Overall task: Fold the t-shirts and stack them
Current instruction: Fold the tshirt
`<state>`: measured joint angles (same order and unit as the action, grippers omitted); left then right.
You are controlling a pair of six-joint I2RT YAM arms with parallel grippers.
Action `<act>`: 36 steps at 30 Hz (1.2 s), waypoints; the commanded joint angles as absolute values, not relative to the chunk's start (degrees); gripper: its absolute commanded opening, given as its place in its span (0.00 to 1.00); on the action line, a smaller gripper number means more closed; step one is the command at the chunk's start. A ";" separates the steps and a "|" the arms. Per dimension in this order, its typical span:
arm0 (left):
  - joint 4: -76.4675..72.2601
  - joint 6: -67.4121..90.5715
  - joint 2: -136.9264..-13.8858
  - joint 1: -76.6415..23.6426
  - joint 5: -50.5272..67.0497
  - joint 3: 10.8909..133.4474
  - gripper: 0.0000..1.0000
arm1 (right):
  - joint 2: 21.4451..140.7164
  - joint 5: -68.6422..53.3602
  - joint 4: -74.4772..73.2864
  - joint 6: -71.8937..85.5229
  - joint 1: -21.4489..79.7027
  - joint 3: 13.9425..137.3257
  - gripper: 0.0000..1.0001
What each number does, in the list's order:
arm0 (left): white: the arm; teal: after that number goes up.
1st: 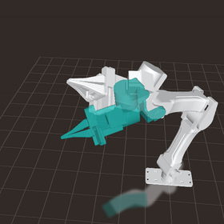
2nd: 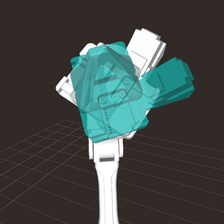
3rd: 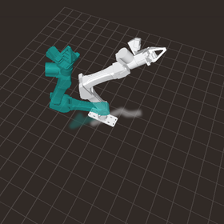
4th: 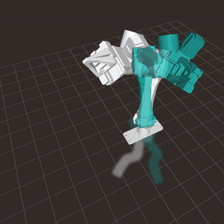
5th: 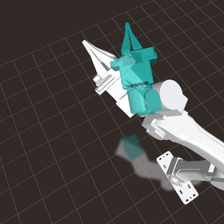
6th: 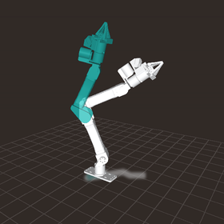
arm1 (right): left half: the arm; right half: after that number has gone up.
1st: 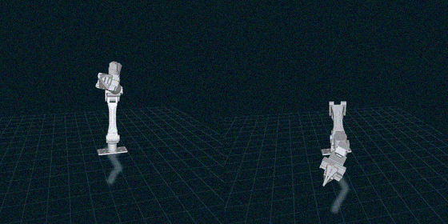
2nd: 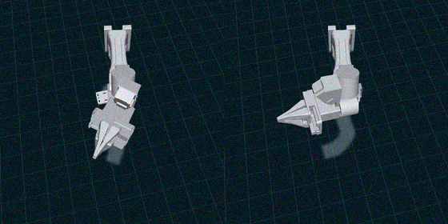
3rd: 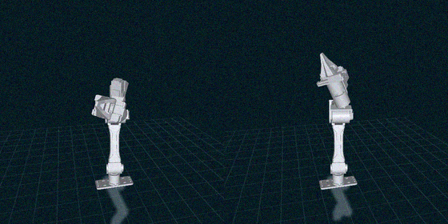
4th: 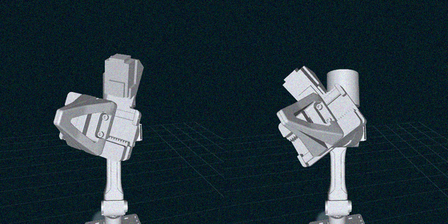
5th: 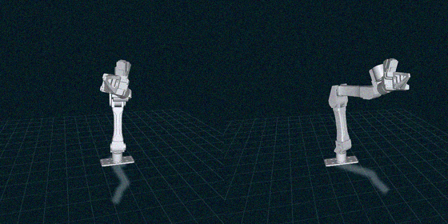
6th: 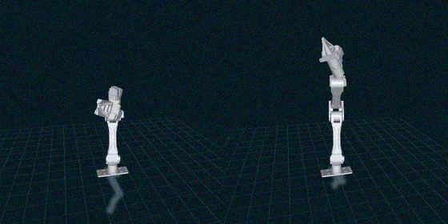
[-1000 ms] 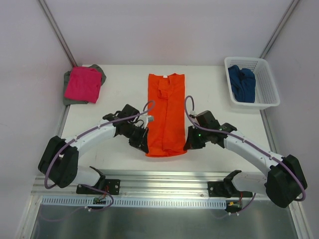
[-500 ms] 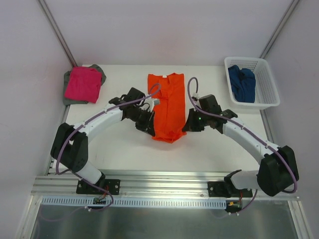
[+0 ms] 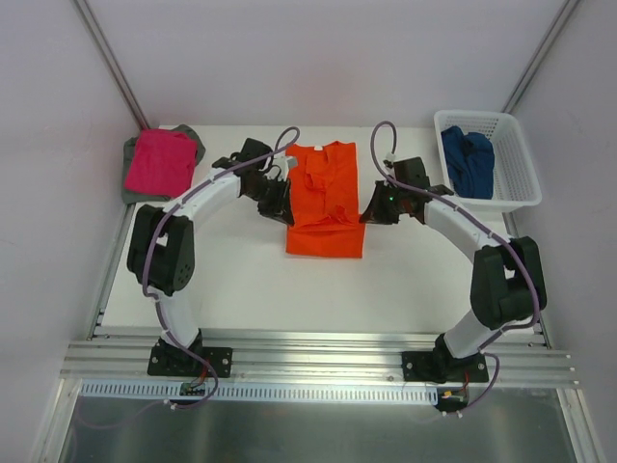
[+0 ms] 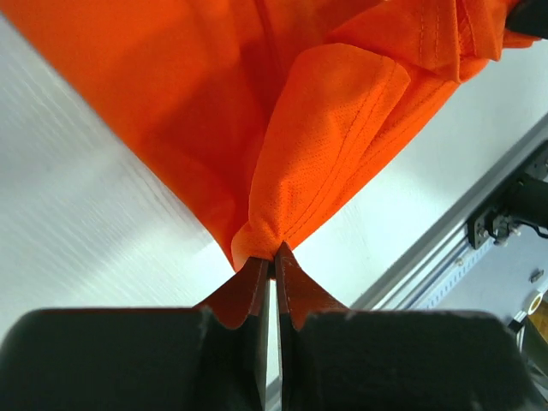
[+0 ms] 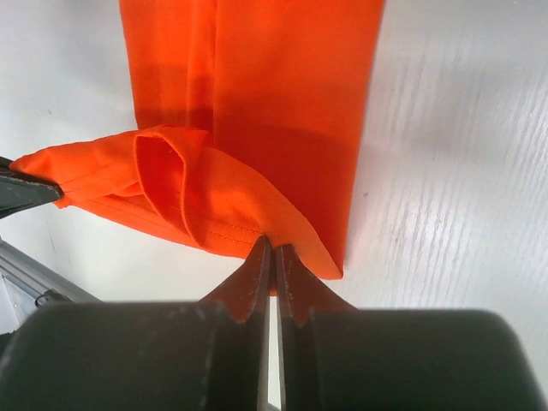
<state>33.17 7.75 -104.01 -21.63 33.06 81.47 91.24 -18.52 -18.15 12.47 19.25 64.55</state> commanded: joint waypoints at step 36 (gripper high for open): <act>32.70 8.61 -129.11 -18.81 30.42 104.94 0.67 | 113.20 -17.41 -13.71 10.20 17.40 83.50 0.11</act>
